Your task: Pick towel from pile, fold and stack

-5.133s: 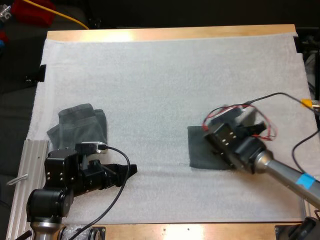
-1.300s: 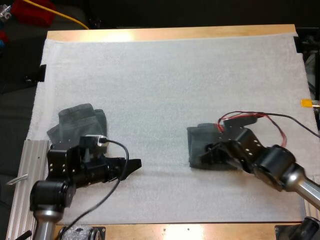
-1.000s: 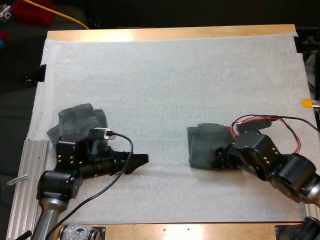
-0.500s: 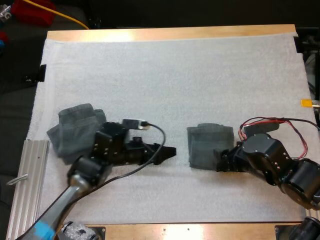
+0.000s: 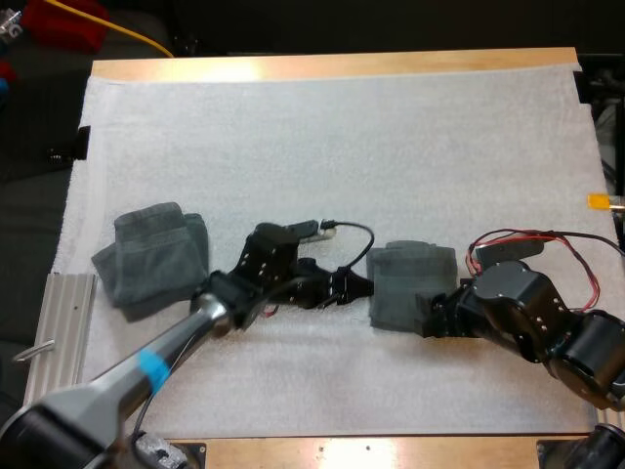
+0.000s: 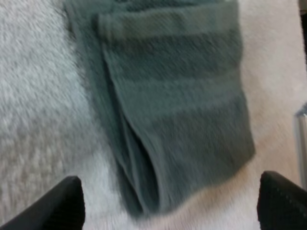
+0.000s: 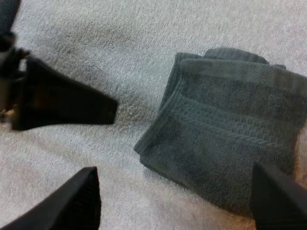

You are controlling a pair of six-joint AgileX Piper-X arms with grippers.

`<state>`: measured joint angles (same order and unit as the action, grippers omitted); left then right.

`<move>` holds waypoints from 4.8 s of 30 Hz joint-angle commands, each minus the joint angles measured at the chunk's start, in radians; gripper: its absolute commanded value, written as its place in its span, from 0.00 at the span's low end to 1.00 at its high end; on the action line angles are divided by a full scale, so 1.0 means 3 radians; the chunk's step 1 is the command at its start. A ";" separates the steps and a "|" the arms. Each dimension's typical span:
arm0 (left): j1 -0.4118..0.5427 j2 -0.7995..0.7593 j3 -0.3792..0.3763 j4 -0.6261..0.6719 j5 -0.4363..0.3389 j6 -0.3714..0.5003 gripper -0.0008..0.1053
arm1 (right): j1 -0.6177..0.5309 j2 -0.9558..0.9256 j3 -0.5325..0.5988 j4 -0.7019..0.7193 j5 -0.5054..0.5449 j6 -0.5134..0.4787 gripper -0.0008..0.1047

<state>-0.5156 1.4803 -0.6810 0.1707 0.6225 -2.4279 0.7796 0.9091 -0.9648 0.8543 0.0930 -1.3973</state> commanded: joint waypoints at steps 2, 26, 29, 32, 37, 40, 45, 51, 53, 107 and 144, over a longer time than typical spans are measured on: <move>-0.0038 0.0155 -0.0139 -0.0055 0.0005 -0.0021 0.68 | 0.0000 -0.0031 0.0006 0.0012 -0.0027 -0.0020 0.62; -0.0275 0.0839 -0.0555 0.0219 0.0006 -0.0449 0.68 | 0.0000 -0.0031 0.0006 0.0012 -0.0027 -0.0020 0.62; -0.0290 0.0878 -0.0635 0.0384 0.0041 -0.0449 0.68 | 0.0000 -0.0031 0.0006 0.0012 -0.0027 -0.0020 0.62; -0.0351 0.0942 -0.0723 0.0391 0.0196 -0.0449 0.68 | 0.0000 -0.0031 0.0006 0.0012 -0.0087 -0.0020 0.62; -0.0482 0.1051 -0.0891 0.0391 0.0238 -0.0506 0.68 | 0.0000 -0.0047 0.0006 0.0012 -0.0097 -0.0020 0.62; -0.0519 0.1117 -0.0986 0.0391 0.0331 -0.0544 0.68 | 0.0000 -0.0081 0.0006 0.0012 -0.0097 -0.0020 0.62; -0.0521 0.1147 -0.1020 0.0391 0.0434 -0.0565 0.68 | 0.0000 -0.0160 0.0006 0.0012 -0.0078 -0.0020 0.62; -0.0521 0.1147 -0.1020 0.0391 0.0433 -0.0543 0.48 | 0.0000 -0.0196 0.0006 0.0012 -0.0078 -0.0020 0.62; -0.0521 0.1147 -0.1020 0.0391 0.0433 -0.0533 0.36 | 0.0000 -0.0196 0.0006 0.0012 -0.0078 -0.0020 0.62; 0.0764 0.0047 -0.1599 0.2596 -0.0168 0.1963 0.01 | 0.0000 -0.0039 0.0006 -0.0892 -0.0841 0.0308 0.62; 0.2805 -0.0245 -0.1531 0.3472 -0.0617 0.2976 0.01 | 0.0000 -0.0039 0.0006 -0.0780 -0.0848 0.0308 0.62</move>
<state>0.3257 1.4121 -1.1432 1.2113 0.4513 -1.5422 0.7796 0.8971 -0.9648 0.6169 -0.1614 -1.3024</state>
